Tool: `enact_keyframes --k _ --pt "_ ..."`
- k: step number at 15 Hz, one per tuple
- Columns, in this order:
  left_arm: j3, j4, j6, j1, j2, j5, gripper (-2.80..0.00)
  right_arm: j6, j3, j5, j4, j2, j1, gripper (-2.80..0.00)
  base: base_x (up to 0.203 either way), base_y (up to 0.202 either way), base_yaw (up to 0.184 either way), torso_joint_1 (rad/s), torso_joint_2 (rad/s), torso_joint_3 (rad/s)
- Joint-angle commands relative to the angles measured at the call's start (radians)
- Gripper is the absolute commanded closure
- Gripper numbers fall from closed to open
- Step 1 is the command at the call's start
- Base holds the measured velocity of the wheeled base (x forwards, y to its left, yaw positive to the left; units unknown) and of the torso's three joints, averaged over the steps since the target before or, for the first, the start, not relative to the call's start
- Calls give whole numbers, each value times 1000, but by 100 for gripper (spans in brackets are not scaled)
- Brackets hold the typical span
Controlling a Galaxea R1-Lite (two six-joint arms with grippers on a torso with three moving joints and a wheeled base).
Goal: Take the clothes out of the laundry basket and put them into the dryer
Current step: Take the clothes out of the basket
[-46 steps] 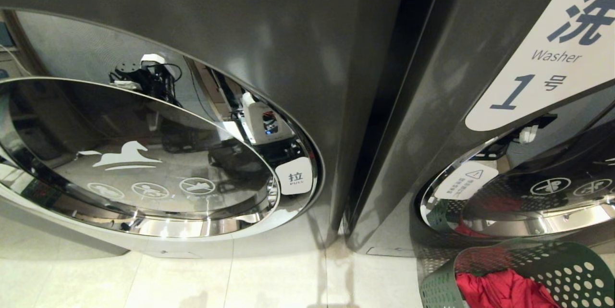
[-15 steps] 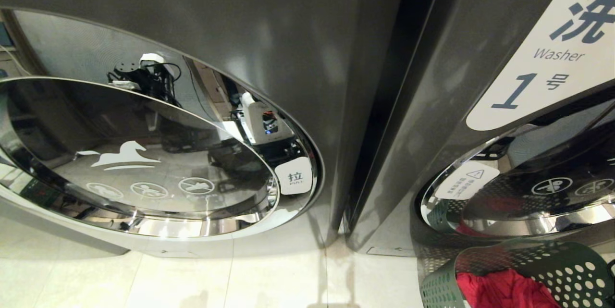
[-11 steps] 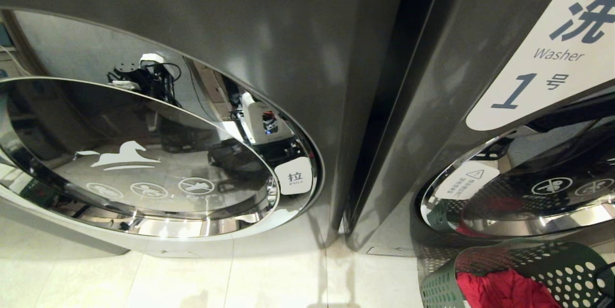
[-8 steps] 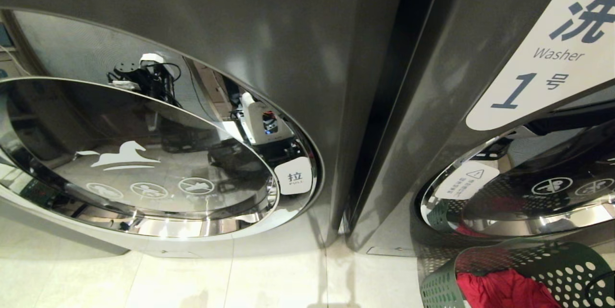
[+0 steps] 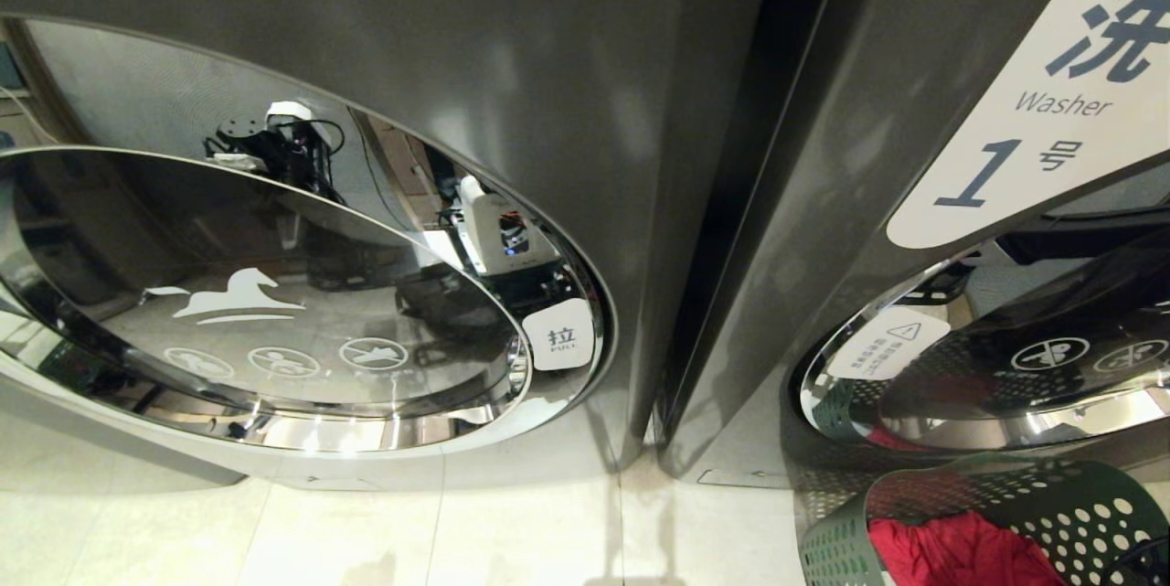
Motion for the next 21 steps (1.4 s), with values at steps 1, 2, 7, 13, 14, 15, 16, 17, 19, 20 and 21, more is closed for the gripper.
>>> enact_keyframes --k 1,2,7,13,14,15,16,17,19,20,21 --pt "0 1 0 0 0 0 0 -83 -94 -6 -21 123 1 -280 0 0 0 0 0 0" --pt "0 1 -1 0 0 0 0 -152 -139 -5 -24 163 1 -280 0 0 0 0 0 0" --pt "0 1 -1 1 0 0 0 -430 -214 208 -40 253 2 -280 0 0 0 0 0 0" --pt "1 1 -2 0 0 0 0 -607 -258 312 -342 384 7 -280 0 0 0 0 0 0" --pt "0 1 0 0 0 0 0 -646 -287 319 -382 409 8 -280 0 0 0 0 0 0" --pt "0 1 0 0 0 0 0 -676 -314 322 -421 434 8 -280 0 0 0 0 0 0" --pt "0 1 -1 0 0 0 0 -688 -348 323 -451 457 7 -280 0 0 0 0 0 0" --pt "0 1 -2 0 0 0 0 -697 -385 323 -476 480 8 -280 0 0 0 0 0 0" --pt "0 1 0 0 0 0 0 -728 -449 323 -497 526 7 -280 0 0 0 0 0 0" --pt "0 1 -1 0 0 0 0 -746 -472 323 -501 549 6 -280 0 0 0 0 0 0" --pt "1 1 -2 0 0 0 0 -749 -471 321 -498 559 6 -280 0 0 0 0 0 0"
